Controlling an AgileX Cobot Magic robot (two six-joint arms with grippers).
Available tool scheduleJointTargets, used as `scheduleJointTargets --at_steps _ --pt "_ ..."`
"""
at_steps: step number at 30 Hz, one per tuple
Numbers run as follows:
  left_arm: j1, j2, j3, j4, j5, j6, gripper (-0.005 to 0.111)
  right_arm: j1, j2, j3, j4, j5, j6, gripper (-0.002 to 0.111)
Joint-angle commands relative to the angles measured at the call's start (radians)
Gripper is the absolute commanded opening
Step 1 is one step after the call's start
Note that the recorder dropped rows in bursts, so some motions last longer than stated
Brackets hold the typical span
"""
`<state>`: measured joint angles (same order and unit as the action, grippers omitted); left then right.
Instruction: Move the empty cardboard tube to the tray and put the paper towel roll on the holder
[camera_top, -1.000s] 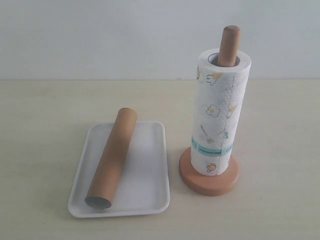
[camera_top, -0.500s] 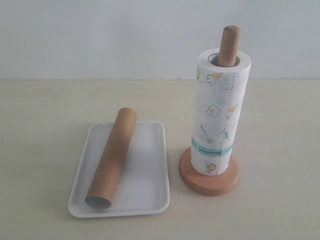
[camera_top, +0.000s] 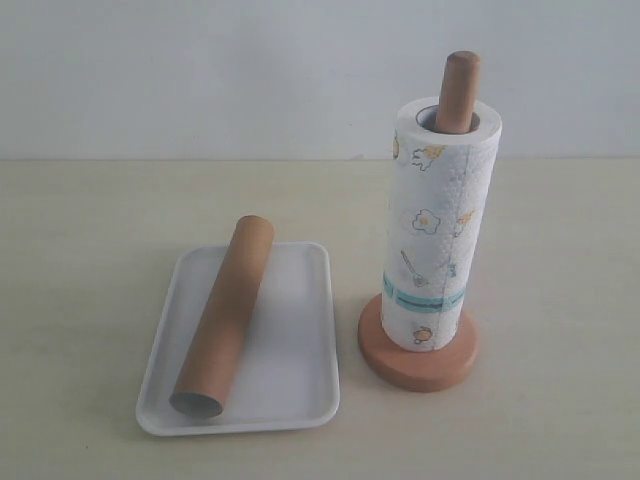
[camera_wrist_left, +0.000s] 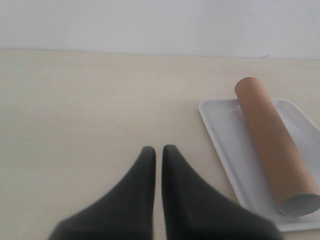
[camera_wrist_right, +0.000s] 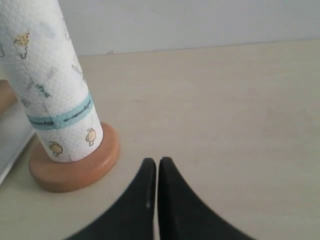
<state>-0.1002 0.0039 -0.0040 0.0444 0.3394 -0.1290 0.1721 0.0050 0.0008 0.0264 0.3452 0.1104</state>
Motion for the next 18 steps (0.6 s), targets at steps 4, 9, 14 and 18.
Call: scheduleJointTargets --at_steps 4,9,14,18 --pt "0.002 -0.004 0.004 0.005 -0.003 0.003 0.004 -0.073 -0.005 -0.001 -0.01 0.007 -0.002 0.001" --pt "0.002 -0.004 0.004 0.005 -0.003 0.003 0.004 -0.093 -0.005 -0.001 -0.01 0.004 0.011 0.001" --pt "0.002 -0.004 0.004 0.005 -0.003 0.003 0.004 -0.093 -0.005 -0.001 -0.008 -0.008 0.011 0.001" --pt "0.002 -0.004 0.004 0.005 -0.003 0.003 0.004 -0.093 -0.005 -0.001 -0.008 -0.025 0.011 0.001"
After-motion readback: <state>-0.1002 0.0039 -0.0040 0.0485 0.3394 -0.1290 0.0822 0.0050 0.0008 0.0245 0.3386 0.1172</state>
